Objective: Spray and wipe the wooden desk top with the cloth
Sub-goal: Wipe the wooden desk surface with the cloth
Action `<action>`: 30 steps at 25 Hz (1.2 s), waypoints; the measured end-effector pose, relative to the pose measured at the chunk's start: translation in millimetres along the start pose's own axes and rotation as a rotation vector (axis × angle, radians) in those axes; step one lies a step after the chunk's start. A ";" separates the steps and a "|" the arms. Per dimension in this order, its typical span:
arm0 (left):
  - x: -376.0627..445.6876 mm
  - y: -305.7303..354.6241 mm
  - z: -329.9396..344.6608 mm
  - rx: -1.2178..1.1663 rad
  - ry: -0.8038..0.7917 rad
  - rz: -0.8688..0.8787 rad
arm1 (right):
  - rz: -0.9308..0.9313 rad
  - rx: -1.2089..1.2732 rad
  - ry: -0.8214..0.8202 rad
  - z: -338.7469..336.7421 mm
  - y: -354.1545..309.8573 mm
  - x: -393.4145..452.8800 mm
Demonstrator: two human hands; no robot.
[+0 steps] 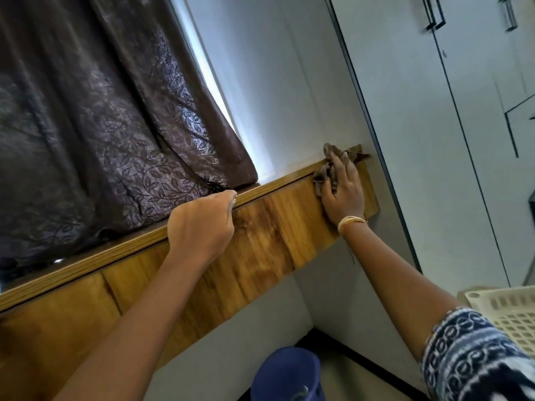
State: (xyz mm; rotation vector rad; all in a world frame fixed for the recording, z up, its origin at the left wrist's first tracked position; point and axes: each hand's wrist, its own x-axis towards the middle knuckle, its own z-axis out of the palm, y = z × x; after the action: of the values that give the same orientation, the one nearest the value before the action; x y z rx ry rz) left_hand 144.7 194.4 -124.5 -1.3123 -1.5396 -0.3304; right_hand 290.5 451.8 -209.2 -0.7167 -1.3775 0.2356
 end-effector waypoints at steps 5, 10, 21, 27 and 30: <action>-0.1 4.8 4.2 0.050 0.019 0.036 | -0.310 0.046 -0.029 19.0 -71.4 -77.7; 8.9 13.3 13.3 0.057 0.024 0.057 | -0.678 0.017 -0.113 26.1 -45.9 -99.4; 35.8 45.5 32.9 0.145 0.064 0.104 | 0.289 0.054 0.043 2.7 25.4 13.0; 42.3 58.7 39.5 0.155 0.076 0.139 | 0.072 0.057 0.030 8.2 13.4 11.2; 45.7 59.4 41.3 0.133 0.082 0.155 | 0.076 0.063 0.089 3.5 44.4 13.1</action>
State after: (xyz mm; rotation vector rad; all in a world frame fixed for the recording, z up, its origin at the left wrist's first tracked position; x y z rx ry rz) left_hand 179.9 272.4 -127.9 -1.2887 -1.3586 -0.1788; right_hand 301.0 494.3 -224.6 -0.7193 -1.2541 0.3023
